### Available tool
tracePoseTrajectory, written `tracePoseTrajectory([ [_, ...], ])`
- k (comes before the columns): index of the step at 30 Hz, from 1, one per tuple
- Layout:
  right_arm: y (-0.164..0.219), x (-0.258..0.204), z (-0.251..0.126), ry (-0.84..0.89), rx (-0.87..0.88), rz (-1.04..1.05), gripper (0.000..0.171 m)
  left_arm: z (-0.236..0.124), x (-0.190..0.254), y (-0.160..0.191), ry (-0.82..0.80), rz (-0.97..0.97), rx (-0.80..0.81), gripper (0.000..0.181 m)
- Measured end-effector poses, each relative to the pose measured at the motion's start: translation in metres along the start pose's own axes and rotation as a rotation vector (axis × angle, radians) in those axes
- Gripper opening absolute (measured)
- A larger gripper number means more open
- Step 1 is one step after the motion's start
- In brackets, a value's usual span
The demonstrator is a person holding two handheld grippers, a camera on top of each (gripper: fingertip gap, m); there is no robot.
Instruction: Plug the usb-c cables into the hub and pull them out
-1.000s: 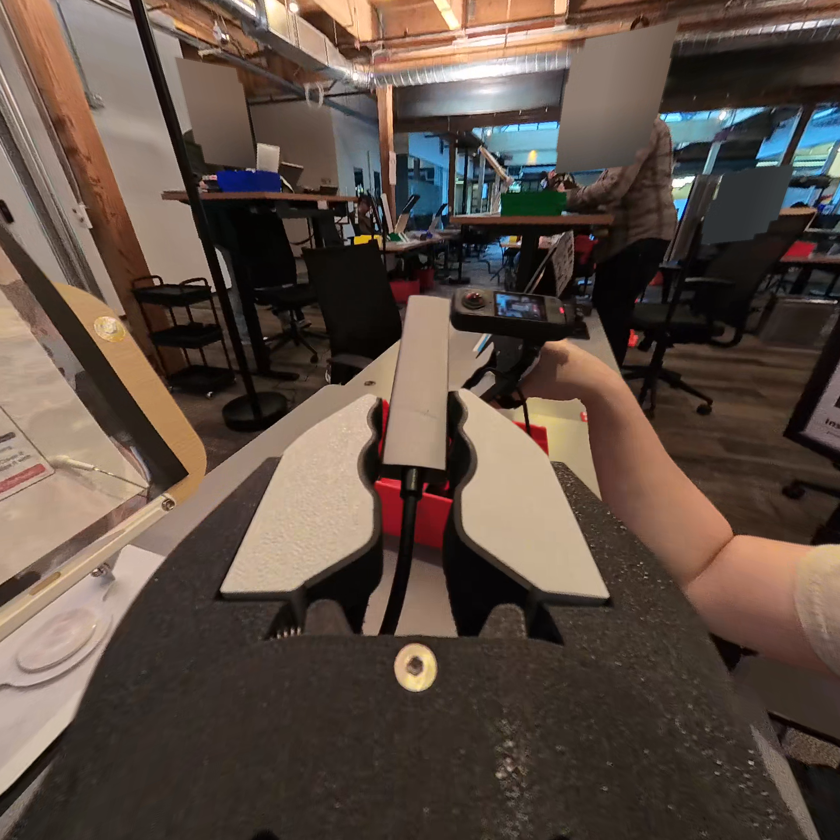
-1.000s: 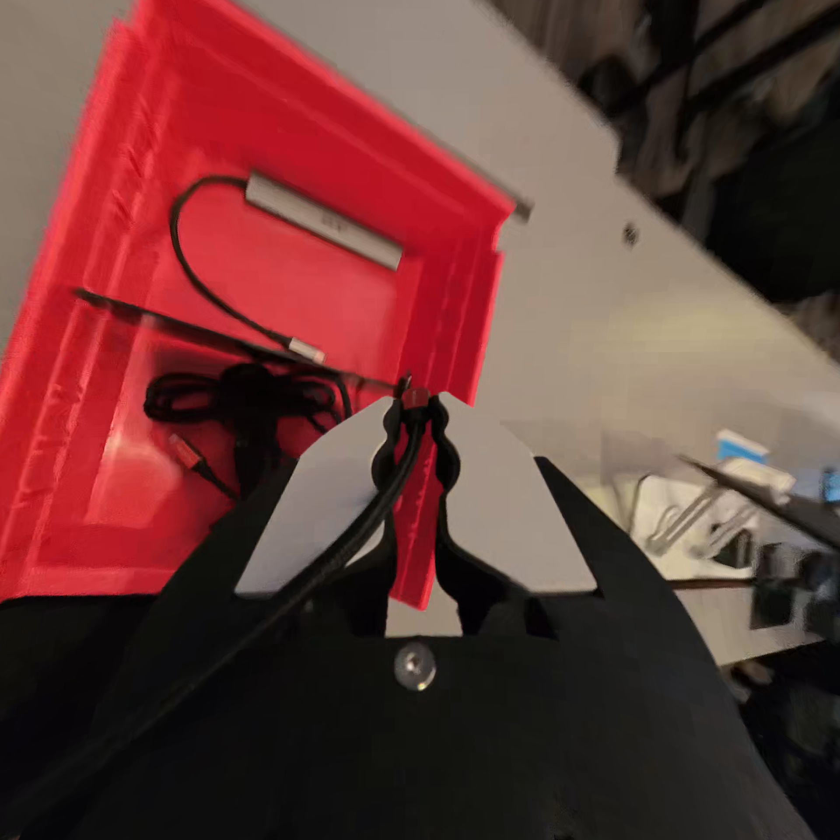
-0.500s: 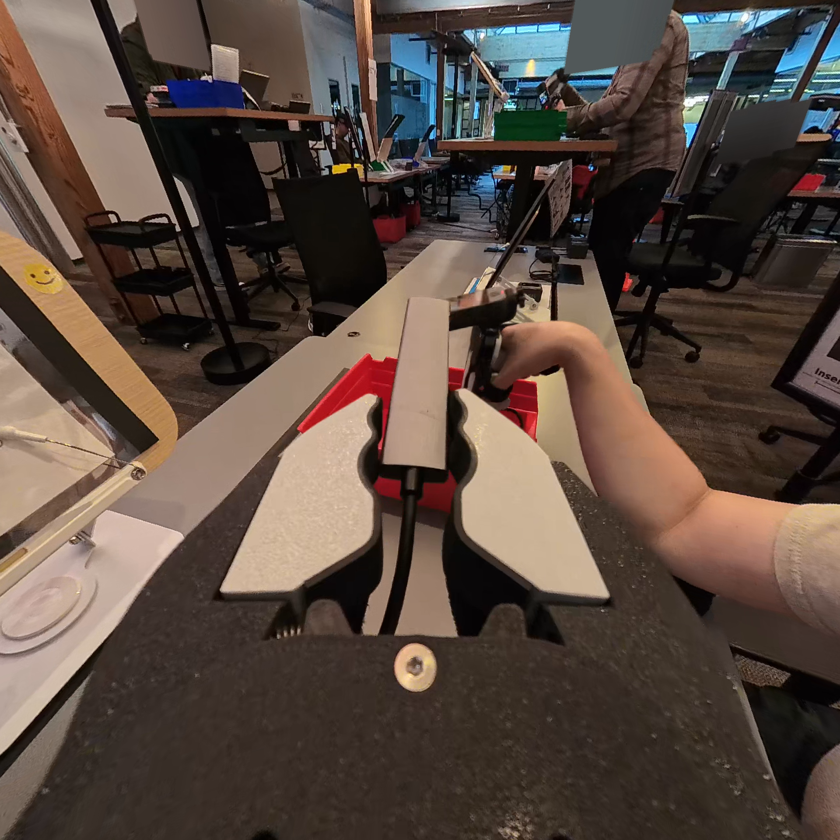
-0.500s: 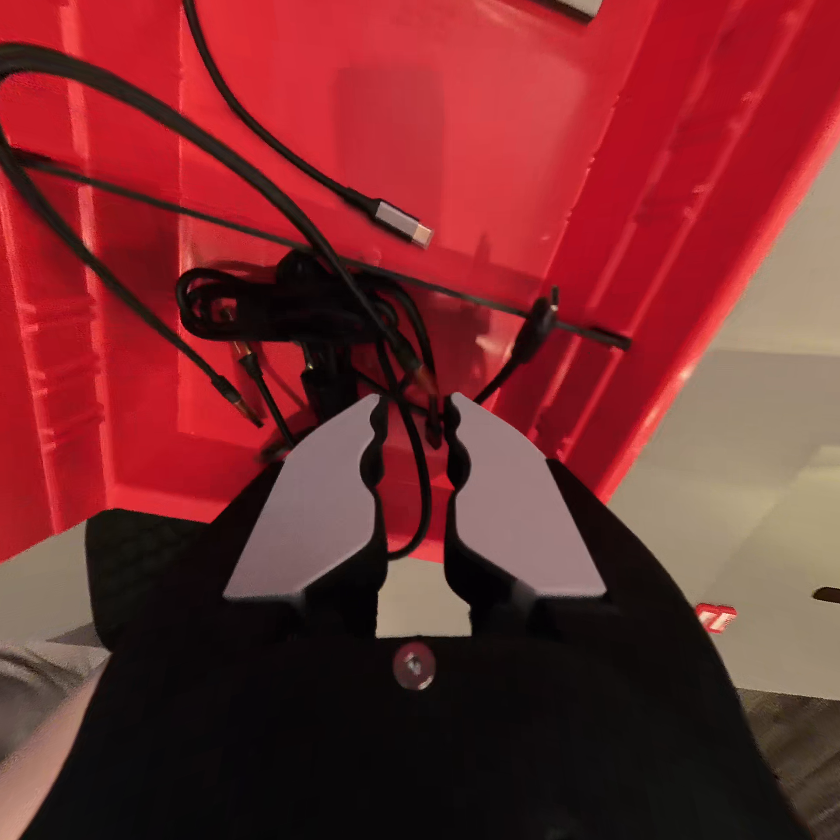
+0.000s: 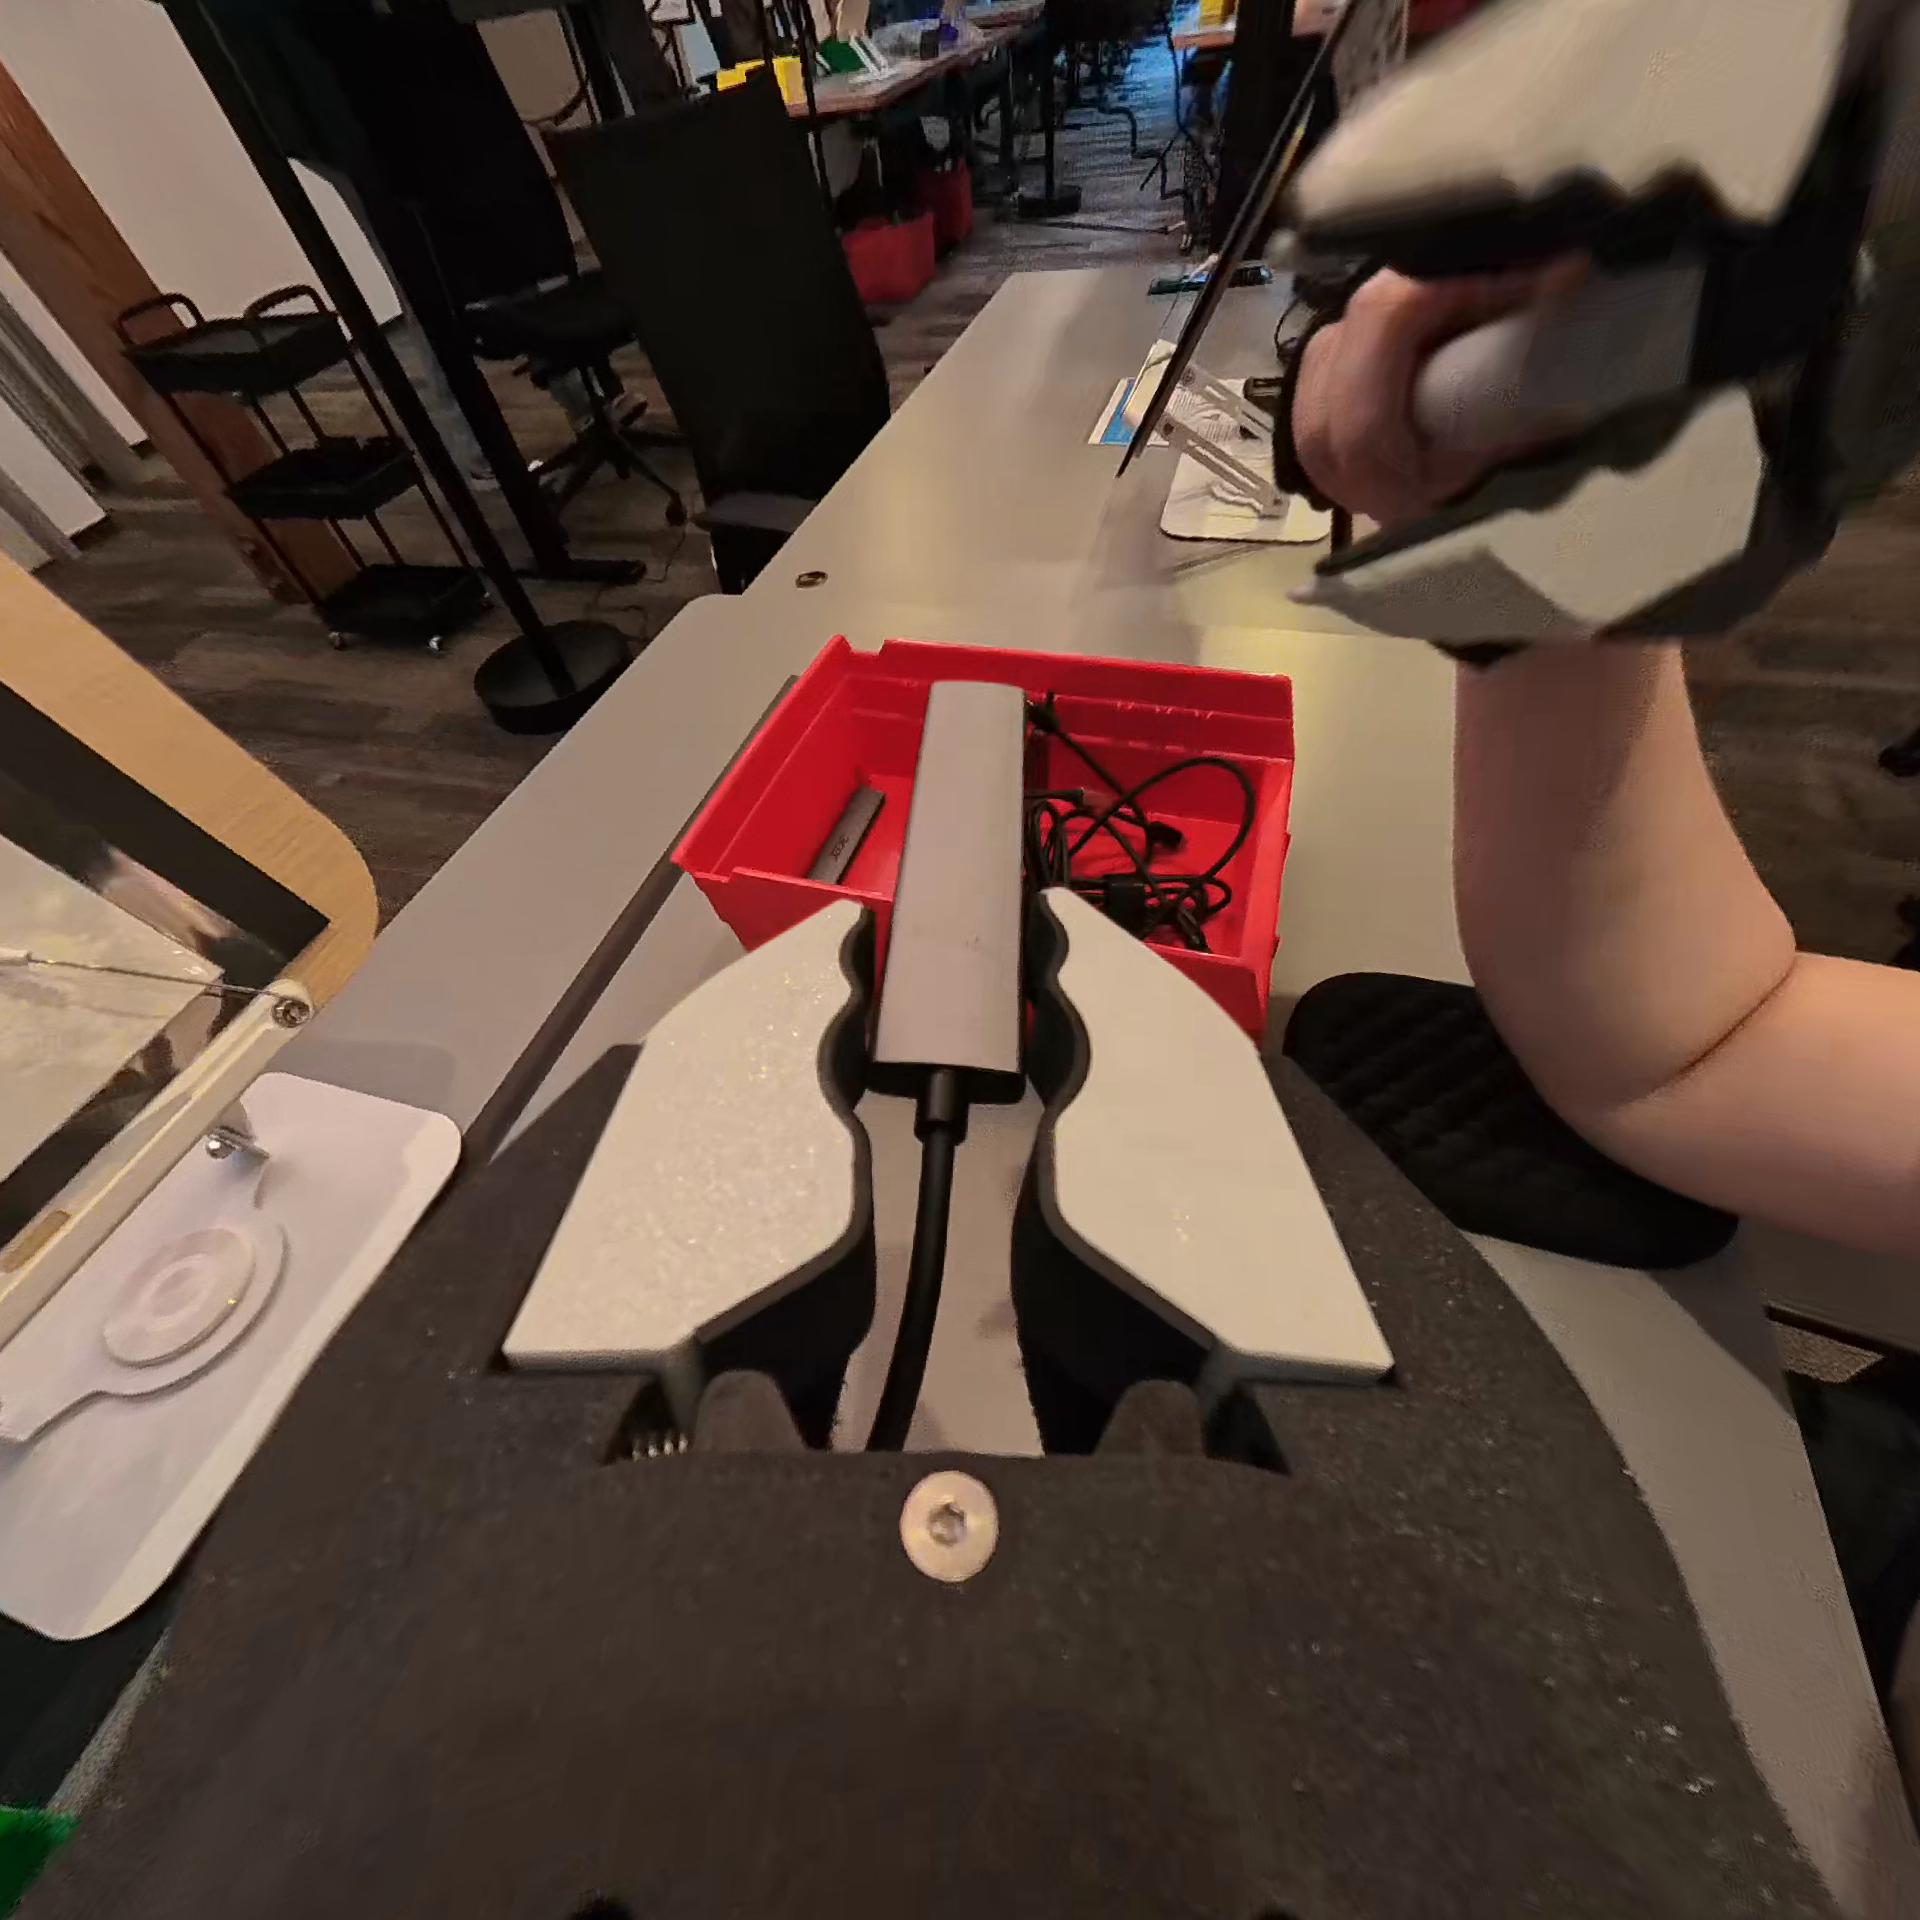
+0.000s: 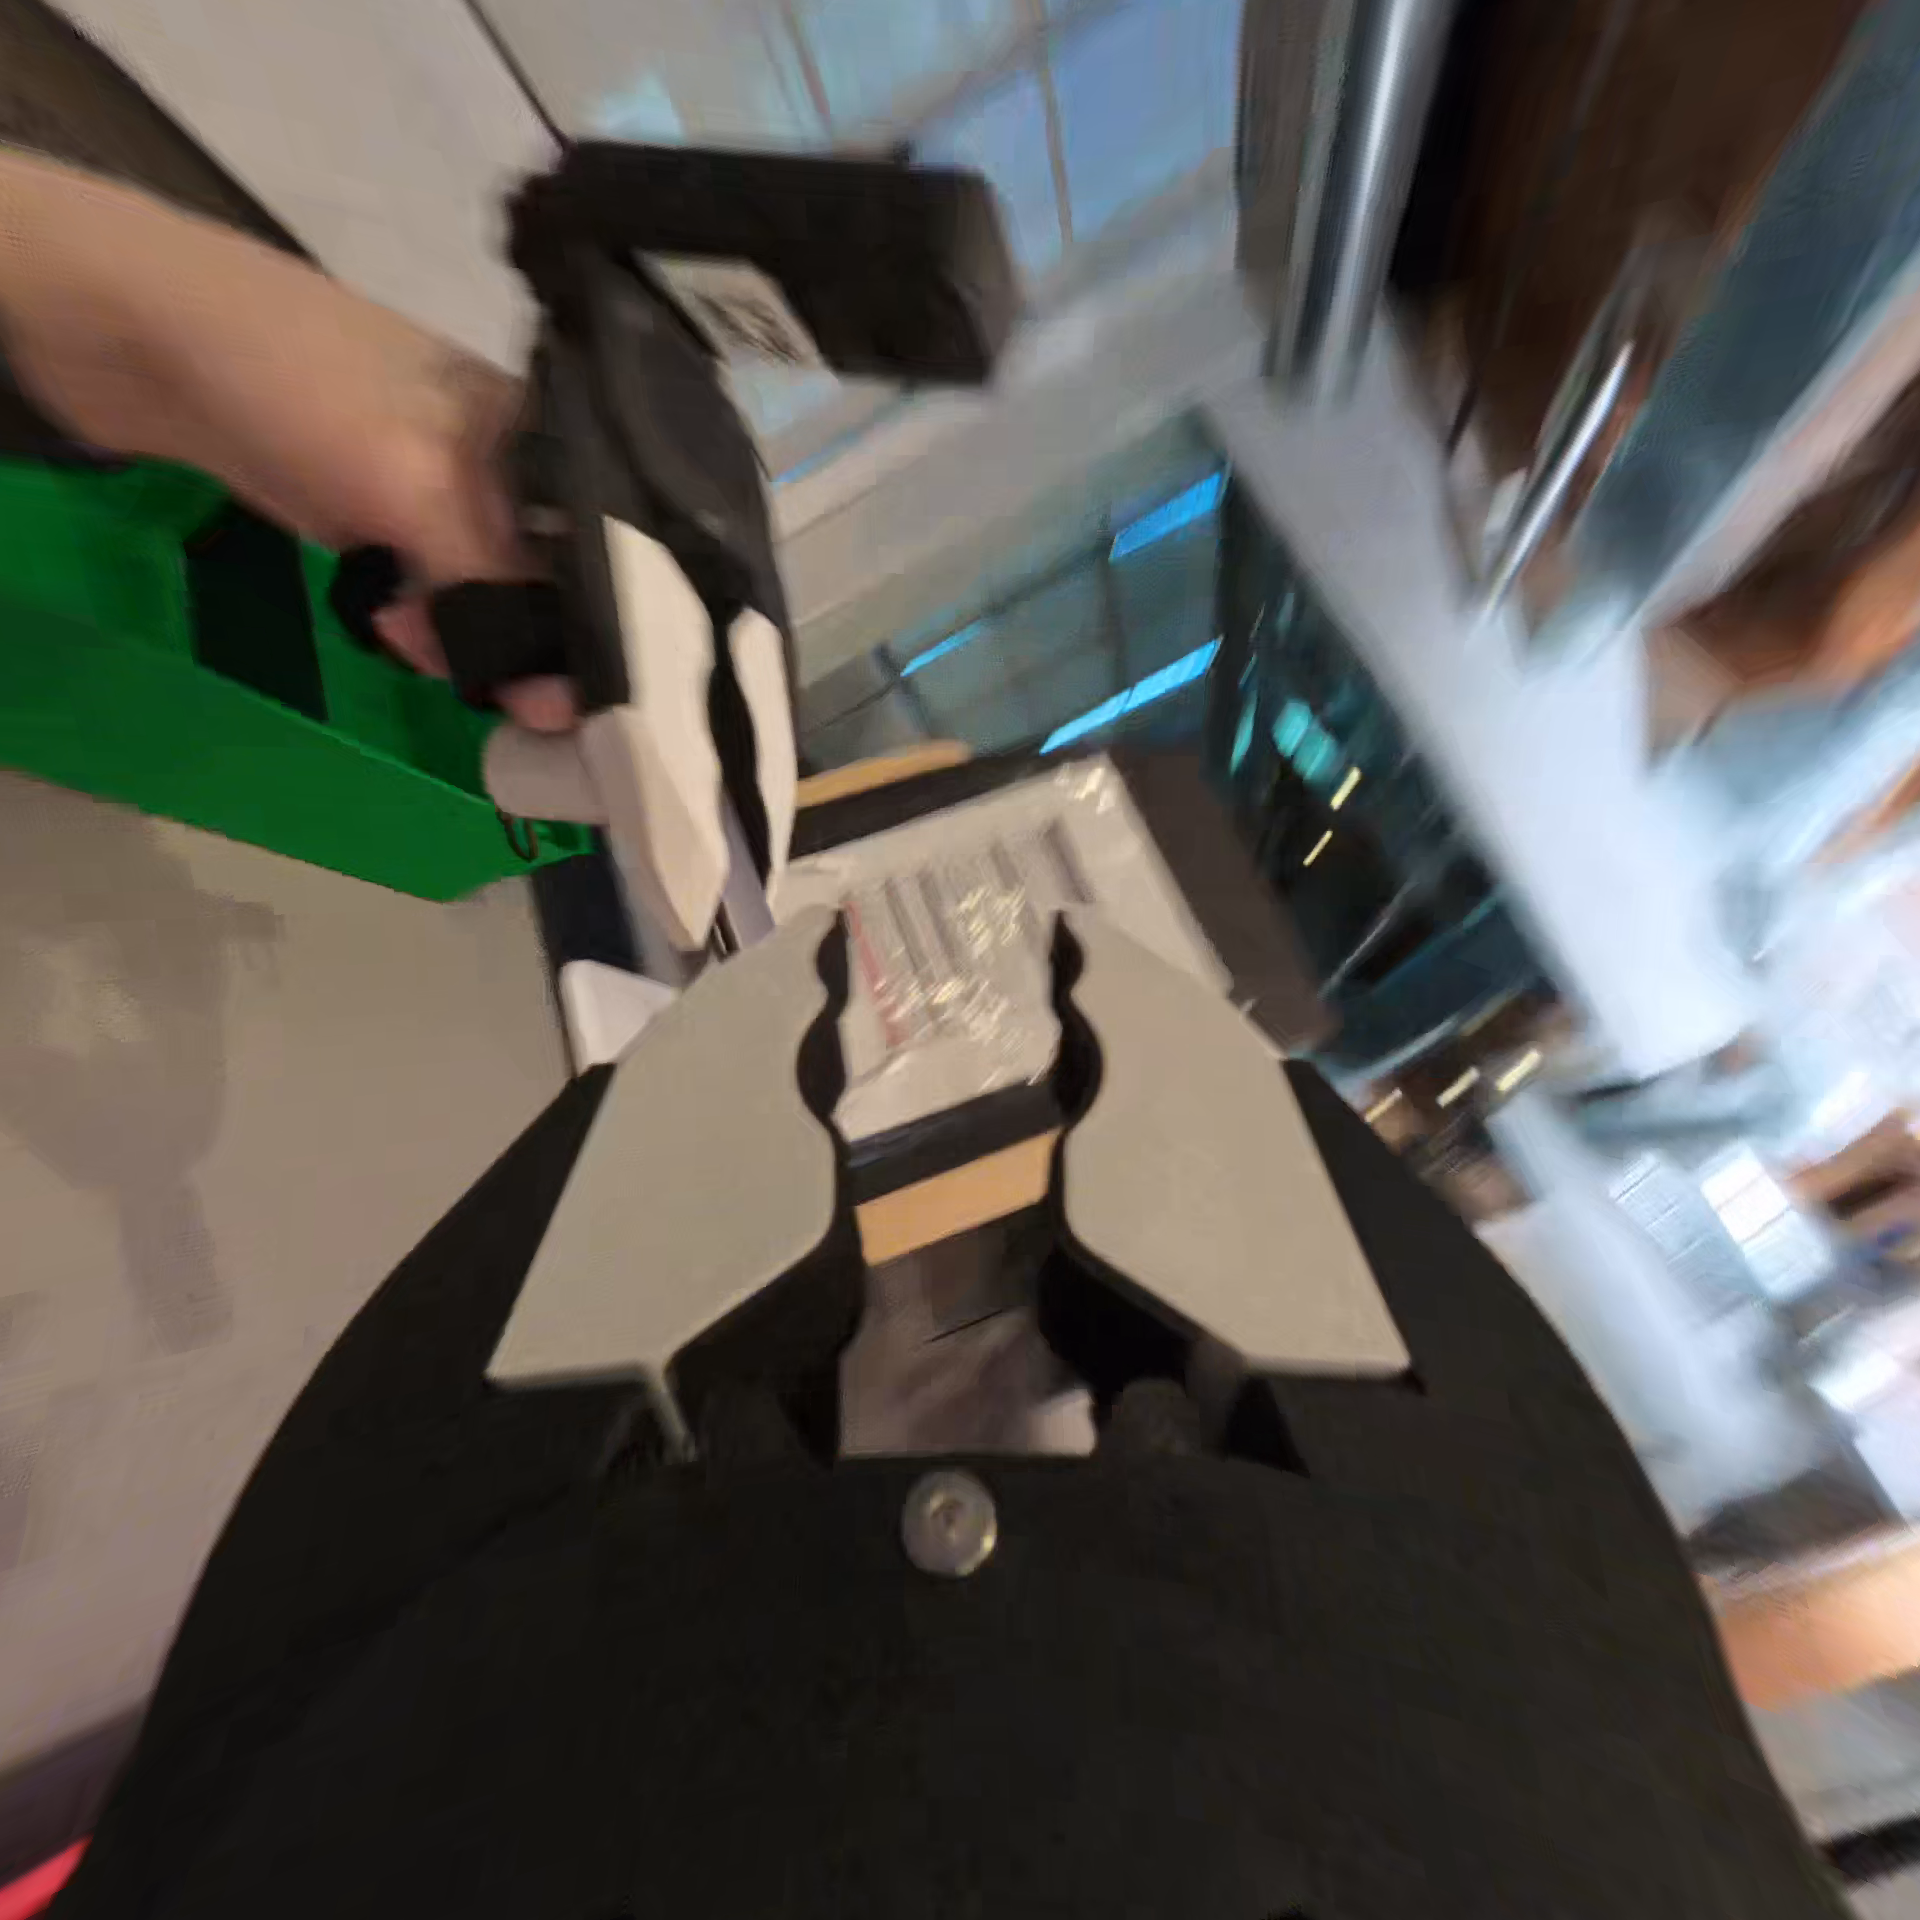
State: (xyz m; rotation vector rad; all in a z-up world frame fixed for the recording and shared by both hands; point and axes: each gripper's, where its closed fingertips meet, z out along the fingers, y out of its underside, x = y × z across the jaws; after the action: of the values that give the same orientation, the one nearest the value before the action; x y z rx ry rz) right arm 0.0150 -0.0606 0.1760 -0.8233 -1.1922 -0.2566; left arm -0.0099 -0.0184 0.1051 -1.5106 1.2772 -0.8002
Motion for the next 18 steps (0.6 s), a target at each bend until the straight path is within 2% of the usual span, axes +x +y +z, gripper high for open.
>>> tracePoseTrajectory([
  [1, -0.007, -0.009, 0.003, 0.014, 0.031, -0.134, 0.023, 0.002, 0.000, 0.000, 0.000, -0.010, 0.003, 0.026],
  [5, 0.019, -0.036, 0.024, -0.109, -0.132, -0.198, 0.030, 0.000, -0.003, -0.001, -0.006, -0.051, 0.016, 0.026],
  [9, 0.042, -0.045, 0.035, -0.133, -0.211, -0.249, 0.030, -0.004, -0.004, -0.004, 0.010, -0.076, 0.036, 0.026],
  [12, 0.054, -0.042, 0.040, -0.095, -0.261, -0.309, 0.021, -0.004, 0.001, -0.003, 0.053, -0.082, 0.030, 0.026],
  [15, 0.057, -0.041, 0.038, -0.107, -0.248, -0.276, 0.011, -0.003, 0.011, -0.003, 0.135, -0.091, 0.036, 0.026],
  [16, 0.054, -0.039, 0.035, -0.110, -0.214, -0.224, 0.011, -0.003, 0.013, -0.005, 0.155, -0.097, 0.047, 0.029],
  [17, 0.055, -0.034, 0.031, -0.110, -0.206, -0.161, 0.012, -0.004, 0.013, -0.007, 0.162, -0.104, 0.064, 0.047],
  [18, 0.064, -0.024, 0.026, -0.080, -0.231, -0.113, 0.012, -0.005, 0.011, -0.010, 0.140, -0.111, 0.080, 0.072],
])
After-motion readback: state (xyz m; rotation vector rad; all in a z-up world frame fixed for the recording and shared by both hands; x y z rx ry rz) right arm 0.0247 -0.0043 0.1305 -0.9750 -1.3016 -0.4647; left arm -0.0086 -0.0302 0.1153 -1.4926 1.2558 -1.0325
